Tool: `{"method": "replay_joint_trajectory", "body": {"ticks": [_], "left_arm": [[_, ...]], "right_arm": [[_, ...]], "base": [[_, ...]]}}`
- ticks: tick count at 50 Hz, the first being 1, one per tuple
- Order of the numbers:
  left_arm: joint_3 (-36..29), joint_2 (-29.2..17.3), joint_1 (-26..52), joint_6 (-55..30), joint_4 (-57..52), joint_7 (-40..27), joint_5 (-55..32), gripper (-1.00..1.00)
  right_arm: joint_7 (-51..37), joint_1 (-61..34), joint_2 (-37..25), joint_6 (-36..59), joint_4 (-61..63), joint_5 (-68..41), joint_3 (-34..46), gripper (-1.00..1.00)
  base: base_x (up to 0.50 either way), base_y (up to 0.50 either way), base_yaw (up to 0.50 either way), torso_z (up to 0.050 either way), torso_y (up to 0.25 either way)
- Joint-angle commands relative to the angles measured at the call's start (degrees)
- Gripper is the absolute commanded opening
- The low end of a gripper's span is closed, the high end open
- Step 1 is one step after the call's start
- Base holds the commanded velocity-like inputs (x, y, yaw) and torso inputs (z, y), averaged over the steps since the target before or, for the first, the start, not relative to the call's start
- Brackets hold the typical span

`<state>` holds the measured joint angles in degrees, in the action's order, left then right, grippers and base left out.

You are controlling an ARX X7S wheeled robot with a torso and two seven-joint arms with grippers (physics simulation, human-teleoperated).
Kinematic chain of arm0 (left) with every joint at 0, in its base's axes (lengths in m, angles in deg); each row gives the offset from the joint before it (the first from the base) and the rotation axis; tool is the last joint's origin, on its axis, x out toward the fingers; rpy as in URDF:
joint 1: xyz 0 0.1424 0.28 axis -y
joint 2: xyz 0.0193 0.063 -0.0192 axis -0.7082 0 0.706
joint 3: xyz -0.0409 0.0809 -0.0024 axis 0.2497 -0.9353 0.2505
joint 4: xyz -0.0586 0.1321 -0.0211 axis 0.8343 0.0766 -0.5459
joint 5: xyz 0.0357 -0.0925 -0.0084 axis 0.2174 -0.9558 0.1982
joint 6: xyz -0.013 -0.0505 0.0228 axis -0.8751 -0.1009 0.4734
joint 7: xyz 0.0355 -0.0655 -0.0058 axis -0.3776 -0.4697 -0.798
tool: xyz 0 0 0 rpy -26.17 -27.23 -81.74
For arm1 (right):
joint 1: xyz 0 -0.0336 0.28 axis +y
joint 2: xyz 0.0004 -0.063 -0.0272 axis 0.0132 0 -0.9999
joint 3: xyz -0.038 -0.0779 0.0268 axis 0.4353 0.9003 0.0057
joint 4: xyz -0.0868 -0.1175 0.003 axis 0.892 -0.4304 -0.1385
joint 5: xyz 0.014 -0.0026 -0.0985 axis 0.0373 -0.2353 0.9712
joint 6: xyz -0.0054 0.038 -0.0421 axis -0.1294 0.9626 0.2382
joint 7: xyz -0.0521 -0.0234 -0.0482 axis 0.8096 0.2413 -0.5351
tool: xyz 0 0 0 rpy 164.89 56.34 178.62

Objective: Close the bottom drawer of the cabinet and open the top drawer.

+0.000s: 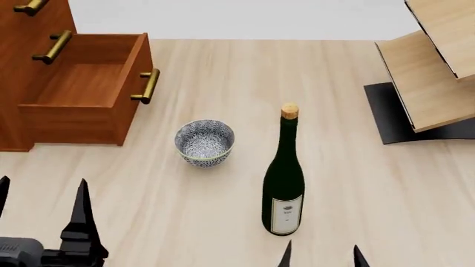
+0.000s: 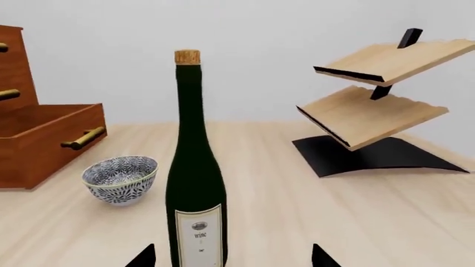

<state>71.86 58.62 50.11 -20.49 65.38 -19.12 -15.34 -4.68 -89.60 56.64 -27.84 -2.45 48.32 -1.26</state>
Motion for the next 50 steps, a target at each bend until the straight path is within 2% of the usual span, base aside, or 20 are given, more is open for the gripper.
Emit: {"method": "replay_joint_trajectory", "body": {"ticks": [1,12,23,39,50], "left_arm": [[0.9,-2.8,5.6,-8.2,-10.6,-1.6,-1.4,1.0],[2.2,-4.7,11.0,-14.1,-16.1,-2.0,-3.6,1.0],[3.3,-6.0,16.7,-18.4,-18.9,-2.2,-5.8,1.0],[4.2,-7.1,23.3,-23.9,-22.1,-3.1,-8.5,1.0],[4.9,-6.8,23.9,-26.5,-23.3,-4.1,-10.6,1.0]], "right_arm": [[-1.6,0.6,-1.1,5.0,7.5,-1.4,-0.3,1.0],[-3.9,-1.8,-4.0,19.3,22.3,-5.6,-2.5,1.0],[-5.3,-6.5,-6.5,26.6,27.7,-7.0,-4.1,1.0],[-5.6,-12.2,-8.7,34.2,32.2,-10.1,-5.7,1.0],[-5.6,-10.7,-9.1,33.5,32.1,-9.7,-4.5,1.0]], "base": [[0.0,0.0,0.0,0.0,0.0],[0.0,0.0,0.0,0.0,0.0],[0.0,0.0,0.0,0.0,0.0],[0.0,0.0,0.0,0.0,0.0],[0.0,0.14,0.0,0.0,0.0]]}}
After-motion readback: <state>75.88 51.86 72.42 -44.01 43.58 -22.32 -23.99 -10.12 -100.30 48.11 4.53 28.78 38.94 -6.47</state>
